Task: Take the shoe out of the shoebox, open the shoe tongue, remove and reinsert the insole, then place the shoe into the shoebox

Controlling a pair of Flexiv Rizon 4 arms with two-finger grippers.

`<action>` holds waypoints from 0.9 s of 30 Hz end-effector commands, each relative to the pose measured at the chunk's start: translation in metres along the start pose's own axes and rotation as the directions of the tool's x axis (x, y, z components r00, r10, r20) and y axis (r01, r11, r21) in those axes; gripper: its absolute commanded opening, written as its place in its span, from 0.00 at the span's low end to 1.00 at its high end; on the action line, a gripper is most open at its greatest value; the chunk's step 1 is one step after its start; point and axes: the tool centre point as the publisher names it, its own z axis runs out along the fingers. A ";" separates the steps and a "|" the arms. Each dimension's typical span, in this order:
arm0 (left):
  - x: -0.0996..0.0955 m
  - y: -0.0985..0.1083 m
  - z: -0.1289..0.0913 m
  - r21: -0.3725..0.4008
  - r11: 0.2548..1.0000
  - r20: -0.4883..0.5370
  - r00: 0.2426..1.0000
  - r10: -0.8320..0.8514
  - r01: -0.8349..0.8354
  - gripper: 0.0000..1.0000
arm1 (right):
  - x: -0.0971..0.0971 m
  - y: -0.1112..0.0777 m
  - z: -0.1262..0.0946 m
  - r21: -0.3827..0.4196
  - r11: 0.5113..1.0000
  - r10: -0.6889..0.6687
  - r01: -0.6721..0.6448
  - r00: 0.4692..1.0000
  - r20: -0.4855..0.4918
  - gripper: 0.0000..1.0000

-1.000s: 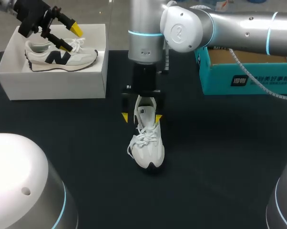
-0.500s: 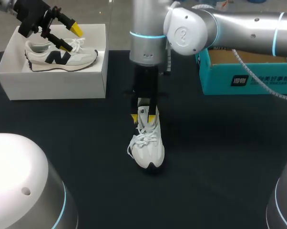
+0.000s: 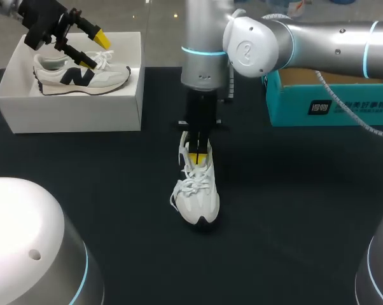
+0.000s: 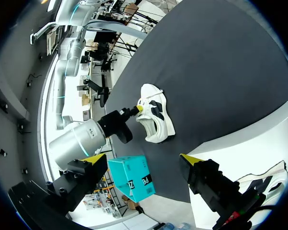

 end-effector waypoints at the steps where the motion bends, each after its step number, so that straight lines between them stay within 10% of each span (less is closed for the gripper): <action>1: 0.000 0.000 -0.001 0.002 1.000 -0.002 1.000 0.001 -0.001 1.00 | -0.003 0.009 0.008 0.007 1.000 -0.004 0.004 1.000 -0.012 0.00; 27: 0.000 0.000 -0.001 0.002 1.000 -0.002 1.000 0.001 -0.001 1.00 | -0.003 0.014 -0.002 -0.054 0.998 -0.021 0.021 1.000 -0.001 0.00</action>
